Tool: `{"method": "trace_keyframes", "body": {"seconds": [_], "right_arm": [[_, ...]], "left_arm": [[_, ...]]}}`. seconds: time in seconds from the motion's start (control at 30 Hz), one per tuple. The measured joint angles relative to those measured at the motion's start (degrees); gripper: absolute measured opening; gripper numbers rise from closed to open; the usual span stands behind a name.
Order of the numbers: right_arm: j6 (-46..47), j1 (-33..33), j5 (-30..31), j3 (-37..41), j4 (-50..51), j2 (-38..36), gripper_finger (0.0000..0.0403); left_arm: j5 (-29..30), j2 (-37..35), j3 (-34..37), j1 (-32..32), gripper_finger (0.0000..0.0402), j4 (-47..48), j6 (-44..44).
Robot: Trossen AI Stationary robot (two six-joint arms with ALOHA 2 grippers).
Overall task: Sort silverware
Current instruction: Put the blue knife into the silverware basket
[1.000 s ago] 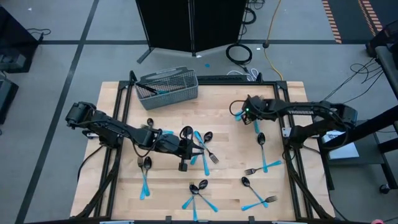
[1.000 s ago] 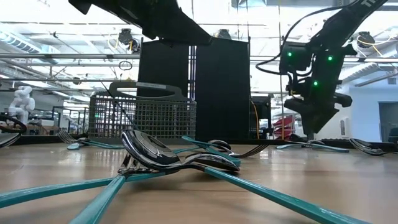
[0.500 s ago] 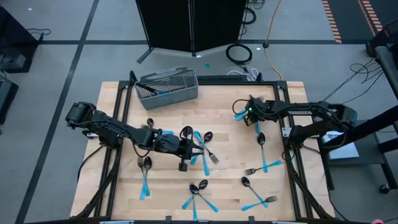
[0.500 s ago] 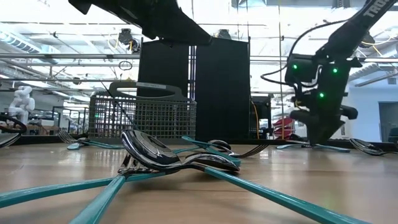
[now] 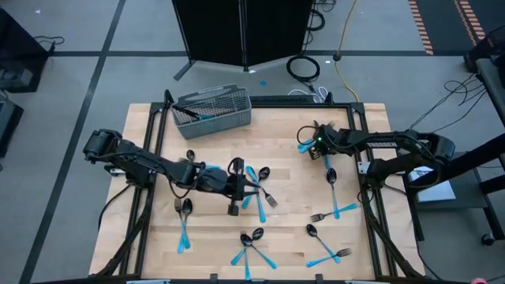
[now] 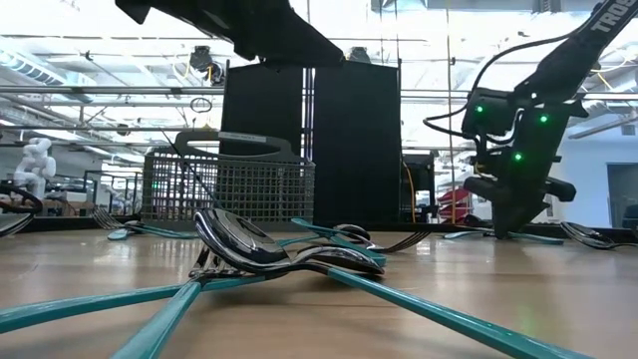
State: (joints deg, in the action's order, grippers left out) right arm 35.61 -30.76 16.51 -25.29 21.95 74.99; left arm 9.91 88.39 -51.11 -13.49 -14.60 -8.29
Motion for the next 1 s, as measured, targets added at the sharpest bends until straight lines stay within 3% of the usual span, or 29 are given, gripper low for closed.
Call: {"method": "trace_keyframes", "body": {"seconds": [0.1,0.43,0.77,1.0], "right_arm": [[-0.12,0.02,0.09,0.08,0.13,-0.02,0.0012],[-1.05,1.3,-0.94,-2.15,0.84,-3.55,0.0005],[-2.75,4.17,-0.81,-5.73,4.36,-14.73,0.0003],[-3.51,8.84,-8.25,-6.01,-0.33,-23.08,0.0003]], "left_arm": [[0.0,0.0,0.0,0.0,0.0075,-0.01,0.02],[-0.02,0.01,0.0,-0.09,0.0075,-1.67,0.37],[-2.83,0.01,0.02,-0.14,0.0075,-4.98,0.39],[-7.13,0.01,0.02,-0.14,0.0075,-9.31,0.44]]}}
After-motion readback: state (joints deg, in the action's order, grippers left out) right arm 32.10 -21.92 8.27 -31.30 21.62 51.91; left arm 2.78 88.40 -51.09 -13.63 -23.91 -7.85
